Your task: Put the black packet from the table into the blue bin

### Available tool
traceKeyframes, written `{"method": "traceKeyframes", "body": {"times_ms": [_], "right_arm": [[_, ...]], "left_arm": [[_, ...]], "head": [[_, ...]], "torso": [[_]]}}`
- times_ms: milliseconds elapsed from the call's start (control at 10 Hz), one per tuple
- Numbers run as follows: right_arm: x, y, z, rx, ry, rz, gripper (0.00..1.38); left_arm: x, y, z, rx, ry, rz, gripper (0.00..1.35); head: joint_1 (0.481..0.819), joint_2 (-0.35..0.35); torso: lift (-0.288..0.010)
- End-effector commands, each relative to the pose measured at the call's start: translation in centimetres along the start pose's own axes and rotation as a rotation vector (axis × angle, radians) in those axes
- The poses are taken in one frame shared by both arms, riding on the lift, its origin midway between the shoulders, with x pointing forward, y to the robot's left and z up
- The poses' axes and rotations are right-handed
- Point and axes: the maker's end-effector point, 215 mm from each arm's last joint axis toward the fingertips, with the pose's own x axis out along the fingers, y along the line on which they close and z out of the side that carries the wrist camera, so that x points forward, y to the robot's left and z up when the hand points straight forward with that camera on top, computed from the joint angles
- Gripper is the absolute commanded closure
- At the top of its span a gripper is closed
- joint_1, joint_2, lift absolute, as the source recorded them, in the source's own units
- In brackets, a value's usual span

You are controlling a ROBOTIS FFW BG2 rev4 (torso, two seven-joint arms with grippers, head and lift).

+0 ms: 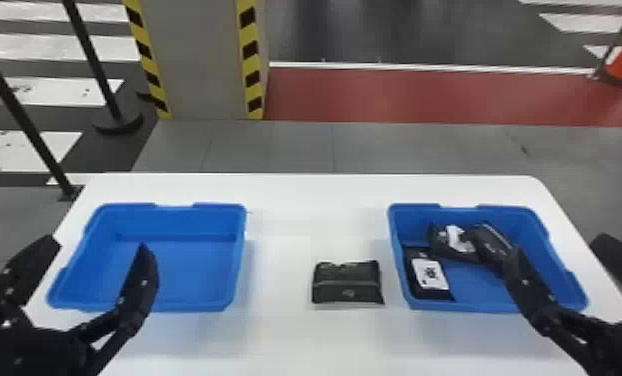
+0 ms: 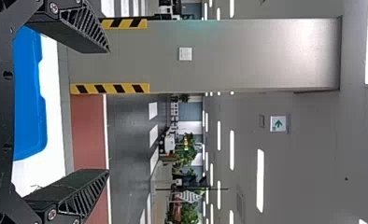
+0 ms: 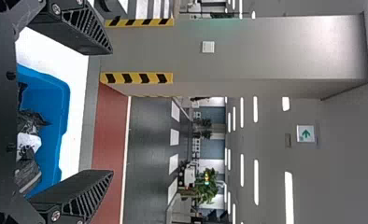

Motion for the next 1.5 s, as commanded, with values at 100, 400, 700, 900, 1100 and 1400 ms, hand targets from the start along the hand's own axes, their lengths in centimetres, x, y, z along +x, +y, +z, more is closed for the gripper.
{"method": "traceKeyframes", "body": {"times_ms": [100, 400, 700, 900, 1100, 1400], "right_arm": [[3.0, 1.1, -0.3, -0.078, 0.066, 0.102, 0.11], [6.9, 1.6, -3.4, -0.081, 0.222, 0.168, 0.10], [13.1, 5.7, -11.7, -0.067, 0.419, 0.346, 0.10], [14.5, 8.4, -13.9, -0.067, 0.458, 0.403, 0.10], [16.1, 12.0, -15.2, -0.078, 0.496, 0.494, 0.10], [17.4, 16.1, -17.8, -0.118, 0.612, 0.607, 0.10]], "left_arm": [[0.0, 0.0, 0.0, 0.001, -0.001, -0.001, 0.11], [0.0, 0.0, 0.0, -0.002, 0.001, 0.002, 0.11], [0.2, -0.1, 0.0, -0.004, 0.001, -0.002, 0.11], [0.2, -0.1, -0.1, -0.004, 0.003, -0.002, 0.11], [0.2, -0.3, -0.2, -0.008, 0.005, -0.004, 0.11], [0.5, -0.5, -0.1, -0.009, 0.003, -0.009, 0.11]], "head": [[0.695, 0.012], [0.695, 0.037], [0.695, 0.067], [0.695, 0.110], [0.695, 0.138], [0.695, 0.208]], "torso": [[-0.110], [-0.110], [-0.110], [-0.110], [-0.110], [-0.110]]}}
